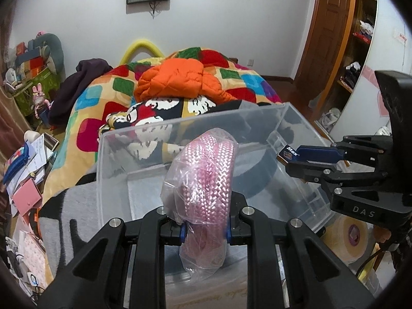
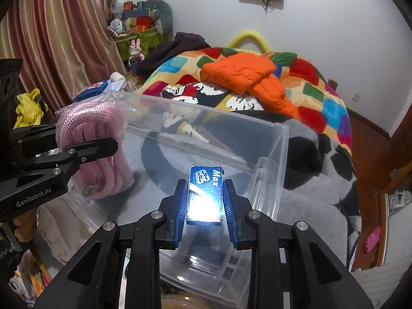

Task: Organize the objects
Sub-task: 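Lower the blue box into the bin with the right tool while the left drops the rope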

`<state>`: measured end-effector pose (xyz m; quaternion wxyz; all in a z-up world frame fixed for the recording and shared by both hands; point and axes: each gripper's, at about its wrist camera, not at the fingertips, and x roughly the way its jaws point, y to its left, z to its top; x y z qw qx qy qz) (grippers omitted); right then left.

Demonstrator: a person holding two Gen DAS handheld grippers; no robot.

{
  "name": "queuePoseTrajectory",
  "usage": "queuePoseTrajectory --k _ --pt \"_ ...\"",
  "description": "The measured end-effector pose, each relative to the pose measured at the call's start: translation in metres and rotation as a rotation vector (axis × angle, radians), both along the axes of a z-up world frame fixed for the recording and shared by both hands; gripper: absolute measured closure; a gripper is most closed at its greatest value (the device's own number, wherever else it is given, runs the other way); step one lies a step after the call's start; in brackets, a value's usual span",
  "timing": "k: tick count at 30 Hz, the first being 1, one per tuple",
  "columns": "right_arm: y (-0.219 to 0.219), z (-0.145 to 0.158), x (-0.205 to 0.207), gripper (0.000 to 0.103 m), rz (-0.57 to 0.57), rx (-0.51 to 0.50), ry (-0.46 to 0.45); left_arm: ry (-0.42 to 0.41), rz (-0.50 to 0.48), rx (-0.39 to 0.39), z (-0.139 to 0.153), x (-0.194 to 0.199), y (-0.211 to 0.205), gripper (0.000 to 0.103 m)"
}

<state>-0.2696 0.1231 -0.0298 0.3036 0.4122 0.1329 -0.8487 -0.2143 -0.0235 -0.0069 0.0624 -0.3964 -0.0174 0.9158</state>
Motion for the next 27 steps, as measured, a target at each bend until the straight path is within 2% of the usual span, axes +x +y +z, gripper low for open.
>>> queuePoseTrajectory --k 9,13,19,27 --pt "-0.009 -0.01 -0.003 0.078 0.026 0.045 -0.023 -0.009 -0.01 -0.016 -0.002 -0.003 0.004 0.082" --pt "-0.013 -0.013 -0.003 0.078 0.034 0.067 -0.026 -0.022 -0.014 -0.011 -0.003 -0.003 0.002 0.066" --pt "-0.016 -0.013 -0.004 0.078 0.037 0.091 -0.026 -0.027 -0.016 0.0 -0.003 -0.002 0.002 0.05" --pt "-0.017 -0.014 -0.002 0.078 0.037 0.113 -0.017 0.004 -0.02 -0.017 0.004 0.006 0.004 0.043"
